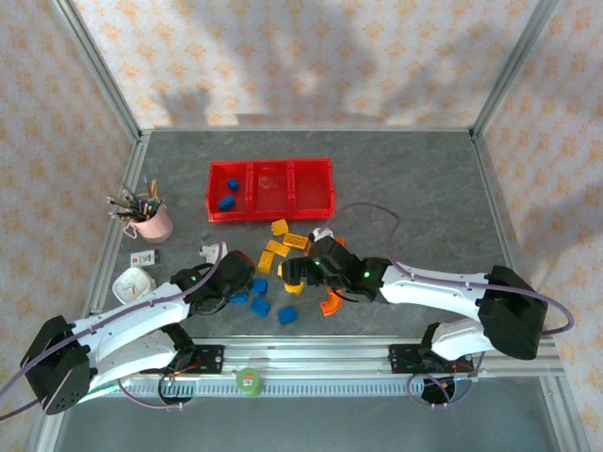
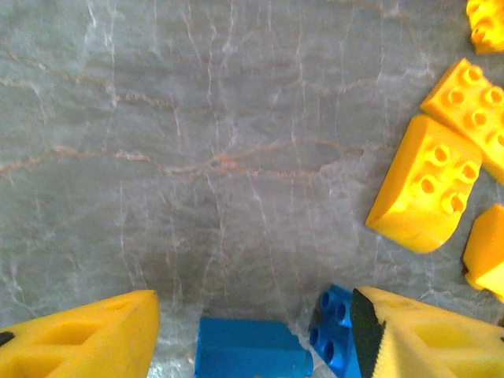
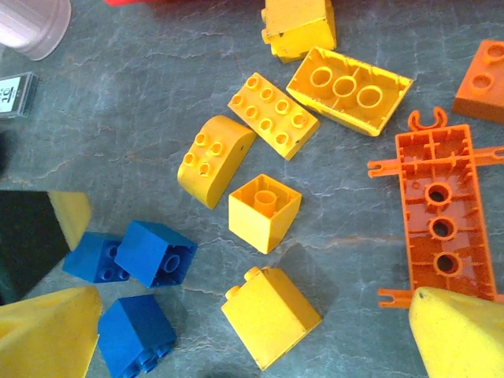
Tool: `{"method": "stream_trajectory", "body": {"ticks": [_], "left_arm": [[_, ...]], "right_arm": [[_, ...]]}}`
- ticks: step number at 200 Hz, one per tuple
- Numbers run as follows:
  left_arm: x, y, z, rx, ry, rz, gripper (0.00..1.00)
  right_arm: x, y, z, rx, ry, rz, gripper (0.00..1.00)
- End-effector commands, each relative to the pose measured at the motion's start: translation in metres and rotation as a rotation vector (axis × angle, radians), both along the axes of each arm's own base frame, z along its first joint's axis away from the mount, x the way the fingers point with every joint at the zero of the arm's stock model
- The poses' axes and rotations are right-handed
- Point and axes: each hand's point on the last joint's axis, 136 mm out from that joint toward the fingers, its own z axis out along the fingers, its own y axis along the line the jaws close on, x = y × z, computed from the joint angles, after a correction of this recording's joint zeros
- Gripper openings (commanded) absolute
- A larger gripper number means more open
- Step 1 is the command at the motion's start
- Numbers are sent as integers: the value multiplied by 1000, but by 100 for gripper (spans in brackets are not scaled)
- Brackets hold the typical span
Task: Sort the legos into containers by color
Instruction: Pick up the lego from the middle-left of the table.
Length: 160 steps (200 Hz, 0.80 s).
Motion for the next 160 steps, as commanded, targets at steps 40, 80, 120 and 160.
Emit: {"method": "stream_trajectory", "body": {"ticks": [40, 80, 120, 160], "left_arm": [[-18, 0, -27, 13, 75, 6, 68], [-22, -8, -36, -15, 96, -36, 68], [-22, -6, -43, -6, 97, -31, 67], [-20, -7, -47, 3, 97, -36, 64]], "right_arm": [[4, -4, 5, 26, -18, -54, 100], [5, -4, 5, 22, -21, -58, 100], [6, -2, 7, 25, -22, -58, 100], [6, 0, 7, 22, -20, -55, 100]]}}
